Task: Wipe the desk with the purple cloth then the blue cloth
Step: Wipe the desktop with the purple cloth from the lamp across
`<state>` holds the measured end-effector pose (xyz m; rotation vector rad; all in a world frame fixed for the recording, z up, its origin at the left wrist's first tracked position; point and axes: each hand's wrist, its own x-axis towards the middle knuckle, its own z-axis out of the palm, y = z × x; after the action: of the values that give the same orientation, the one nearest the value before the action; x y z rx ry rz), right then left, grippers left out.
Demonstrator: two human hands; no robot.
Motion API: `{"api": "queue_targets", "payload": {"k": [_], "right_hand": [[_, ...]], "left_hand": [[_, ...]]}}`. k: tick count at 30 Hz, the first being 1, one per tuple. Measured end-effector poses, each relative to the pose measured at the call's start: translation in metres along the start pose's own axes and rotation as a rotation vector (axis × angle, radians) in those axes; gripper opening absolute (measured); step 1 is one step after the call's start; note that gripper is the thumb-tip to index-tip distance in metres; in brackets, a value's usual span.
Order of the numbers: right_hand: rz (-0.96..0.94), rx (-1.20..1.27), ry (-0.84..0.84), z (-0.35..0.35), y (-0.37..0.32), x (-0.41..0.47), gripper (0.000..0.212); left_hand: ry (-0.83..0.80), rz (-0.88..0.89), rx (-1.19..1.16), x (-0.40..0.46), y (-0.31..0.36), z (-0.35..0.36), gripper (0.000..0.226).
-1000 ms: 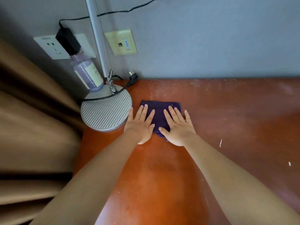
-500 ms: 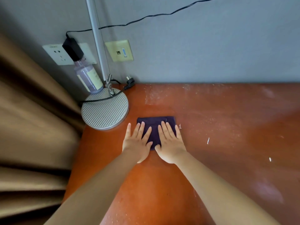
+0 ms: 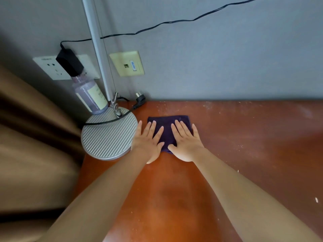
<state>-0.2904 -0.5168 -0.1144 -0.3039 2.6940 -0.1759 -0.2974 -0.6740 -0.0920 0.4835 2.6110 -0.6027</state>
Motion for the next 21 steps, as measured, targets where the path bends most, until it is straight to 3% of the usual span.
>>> {"api": "queue_targets", "payload": {"k": [10,21], "right_hand": [[0.075,0.044,0.053,-0.02,0.024,0.045,0.074],[0.059,0.083,-0.013,0.007,0.005,-0.019,0.075]], "left_hand": [[0.045,0.015,-0.051,0.06,-0.009,-0.021,0.058],[-0.008,0.034,-0.251,-0.002,0.016,0.004,0.058]]}}
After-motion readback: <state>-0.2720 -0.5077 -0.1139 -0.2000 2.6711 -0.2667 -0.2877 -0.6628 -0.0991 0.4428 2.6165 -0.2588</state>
